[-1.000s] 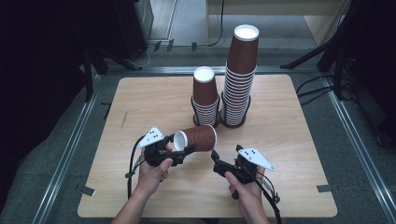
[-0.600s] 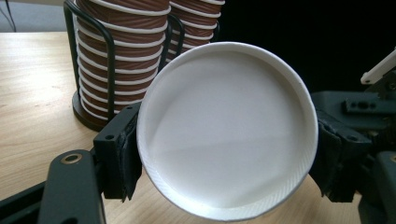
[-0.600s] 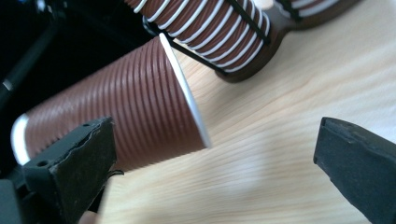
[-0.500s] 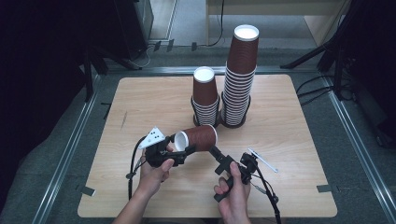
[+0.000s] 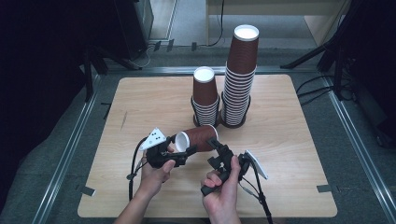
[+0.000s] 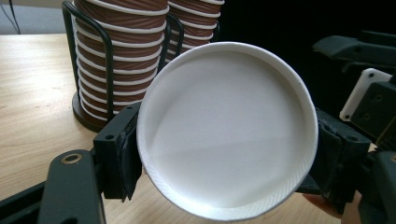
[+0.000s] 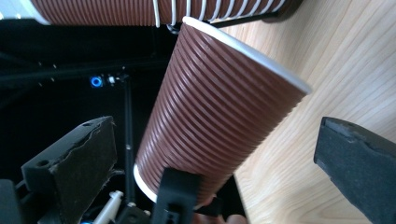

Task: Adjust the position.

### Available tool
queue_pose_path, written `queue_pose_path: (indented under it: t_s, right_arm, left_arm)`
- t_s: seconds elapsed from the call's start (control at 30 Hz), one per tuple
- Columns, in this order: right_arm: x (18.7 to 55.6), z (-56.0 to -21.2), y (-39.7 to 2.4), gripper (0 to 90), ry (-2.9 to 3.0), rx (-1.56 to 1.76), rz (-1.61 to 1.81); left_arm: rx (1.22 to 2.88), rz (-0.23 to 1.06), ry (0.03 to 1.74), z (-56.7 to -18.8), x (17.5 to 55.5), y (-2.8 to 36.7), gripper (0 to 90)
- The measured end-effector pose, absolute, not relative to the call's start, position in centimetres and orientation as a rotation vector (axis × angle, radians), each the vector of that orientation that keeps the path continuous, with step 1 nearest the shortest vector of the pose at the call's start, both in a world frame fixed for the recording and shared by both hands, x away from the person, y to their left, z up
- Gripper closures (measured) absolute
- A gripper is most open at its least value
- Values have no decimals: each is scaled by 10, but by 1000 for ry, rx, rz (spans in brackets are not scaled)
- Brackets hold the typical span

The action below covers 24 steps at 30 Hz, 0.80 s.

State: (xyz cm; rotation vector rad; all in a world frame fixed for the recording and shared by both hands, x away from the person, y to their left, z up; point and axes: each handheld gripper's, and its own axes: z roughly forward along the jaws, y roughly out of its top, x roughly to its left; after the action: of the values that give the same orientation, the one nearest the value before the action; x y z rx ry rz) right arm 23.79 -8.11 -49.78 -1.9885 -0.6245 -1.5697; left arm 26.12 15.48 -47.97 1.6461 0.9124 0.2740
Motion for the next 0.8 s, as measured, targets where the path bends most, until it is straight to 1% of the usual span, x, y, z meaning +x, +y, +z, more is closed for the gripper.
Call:
queue_pose_path:
  t_s: [0.37,0.8]
  right_arm:
    - [251,-509,-73,0,-472,-1993,-1481]
    - [269,-521,-65,0,-425,-2016,-1437]
  left_arm:
    - [1665,280,898,-482,258,147,231]
    - [1703,291,873,-484,256,139,232]
